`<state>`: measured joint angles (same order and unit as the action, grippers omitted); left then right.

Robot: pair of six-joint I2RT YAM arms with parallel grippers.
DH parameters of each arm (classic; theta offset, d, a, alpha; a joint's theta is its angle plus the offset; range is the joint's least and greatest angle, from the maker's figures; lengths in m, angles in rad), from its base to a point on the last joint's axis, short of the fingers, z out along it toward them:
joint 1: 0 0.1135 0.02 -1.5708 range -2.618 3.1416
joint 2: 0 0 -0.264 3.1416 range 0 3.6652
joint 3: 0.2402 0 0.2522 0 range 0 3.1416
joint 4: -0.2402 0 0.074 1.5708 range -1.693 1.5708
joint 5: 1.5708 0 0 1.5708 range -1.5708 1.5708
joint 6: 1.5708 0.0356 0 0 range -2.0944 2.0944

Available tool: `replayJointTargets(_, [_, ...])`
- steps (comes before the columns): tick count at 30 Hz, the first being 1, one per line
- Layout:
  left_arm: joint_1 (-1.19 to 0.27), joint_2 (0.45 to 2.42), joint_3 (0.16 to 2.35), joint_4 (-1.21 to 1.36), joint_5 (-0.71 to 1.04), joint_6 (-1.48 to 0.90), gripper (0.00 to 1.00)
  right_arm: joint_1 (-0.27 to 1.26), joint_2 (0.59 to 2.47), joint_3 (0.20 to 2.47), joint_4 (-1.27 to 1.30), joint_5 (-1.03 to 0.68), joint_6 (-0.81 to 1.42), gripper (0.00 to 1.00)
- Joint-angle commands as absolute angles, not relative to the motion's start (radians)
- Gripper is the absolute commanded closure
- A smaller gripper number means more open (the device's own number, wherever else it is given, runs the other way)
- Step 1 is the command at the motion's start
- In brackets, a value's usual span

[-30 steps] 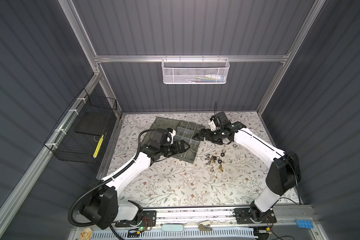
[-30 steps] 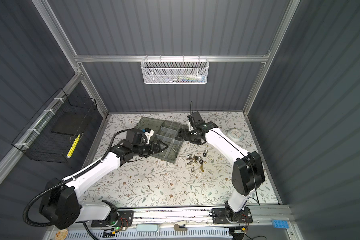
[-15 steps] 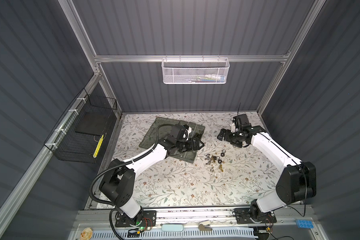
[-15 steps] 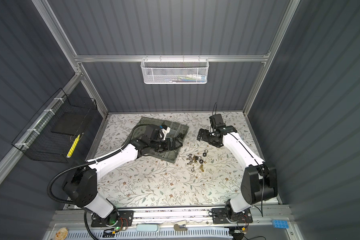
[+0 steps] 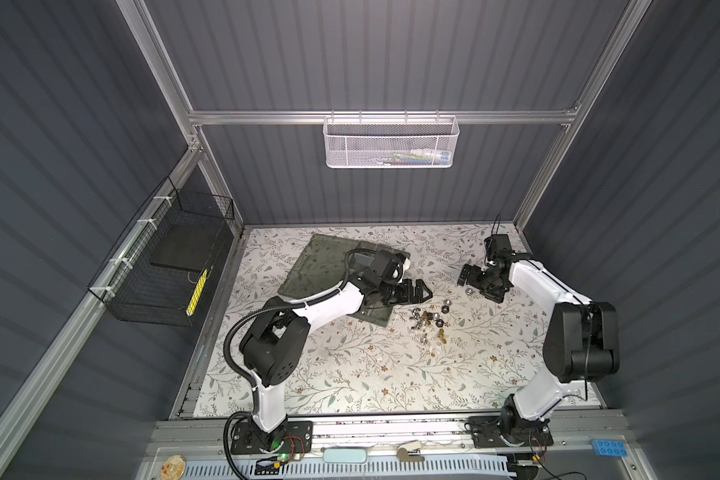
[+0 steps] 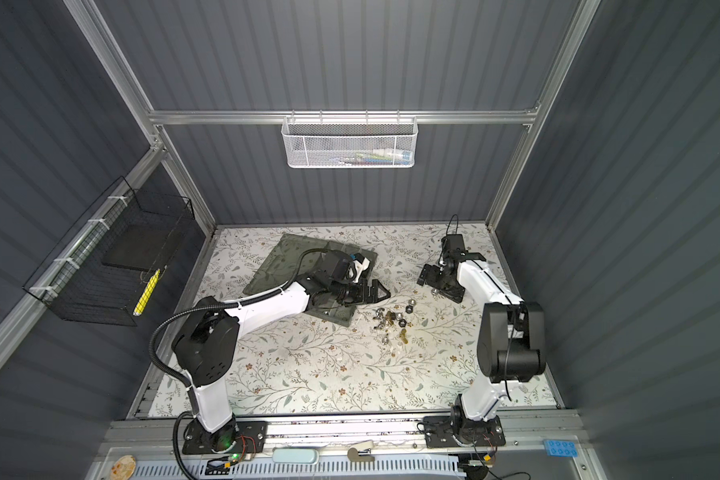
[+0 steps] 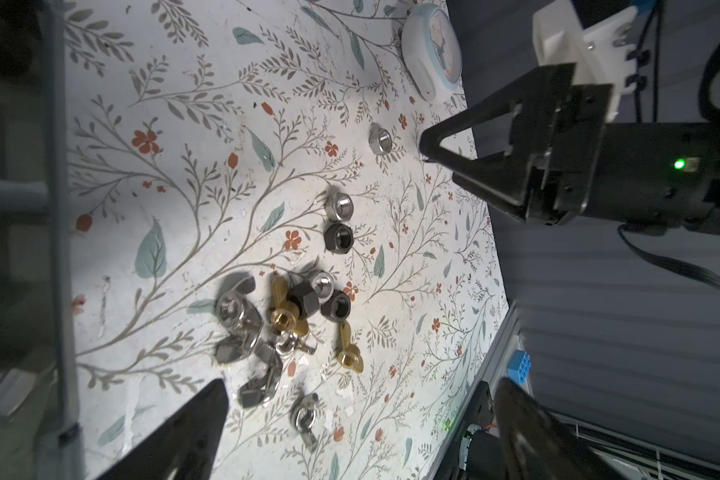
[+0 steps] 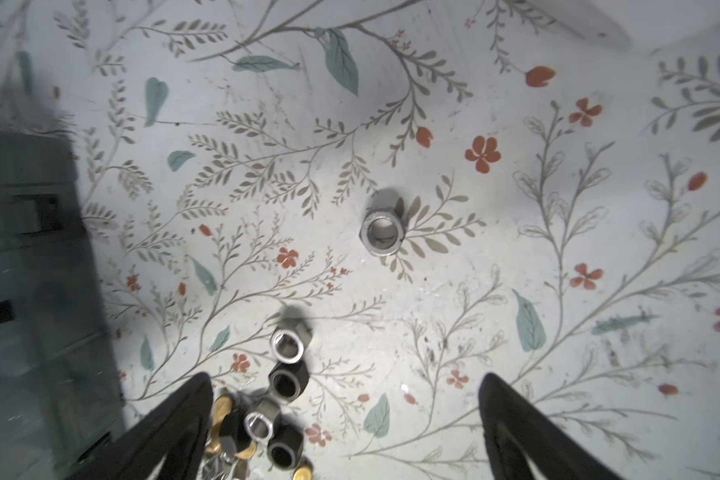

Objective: Sort the screws and nuts into containers
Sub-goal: 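Lower the right gripper onto a lone silver hex nut and close it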

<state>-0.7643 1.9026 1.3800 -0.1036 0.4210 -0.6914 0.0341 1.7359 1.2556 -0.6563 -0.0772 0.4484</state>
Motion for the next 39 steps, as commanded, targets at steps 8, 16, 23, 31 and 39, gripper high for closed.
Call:
replayJointTargets(8, [-0.764,2.043,1.563,-0.112,0.502,-0.69,0.0,0.02,1.922,1.413,-0.716,0.042,0.367,0.22])
replayJointTargets(16, [-0.764,2.072,1.596,-0.135,0.509,-0.681,0.0,0.02,1.998,1.453,-0.715,0.021,0.375,0.36])
replayJointTargets(23, [-0.763,2.08,1.586,-0.139,0.511,-0.675,0.0,0.02,2.048,1.464,-0.711,0.006,0.381,0.43])
replayJointTargets(31, [-0.762,2.071,1.56,-0.149,0.515,-0.67,0.0,0.021,2.071,1.479,-0.706,0.0,0.384,0.57])
replayJointTargets(39, [-0.762,2.056,1.541,-0.146,0.509,-0.672,0.0,0.022,2.067,1.465,-0.71,0.012,0.376,0.64])
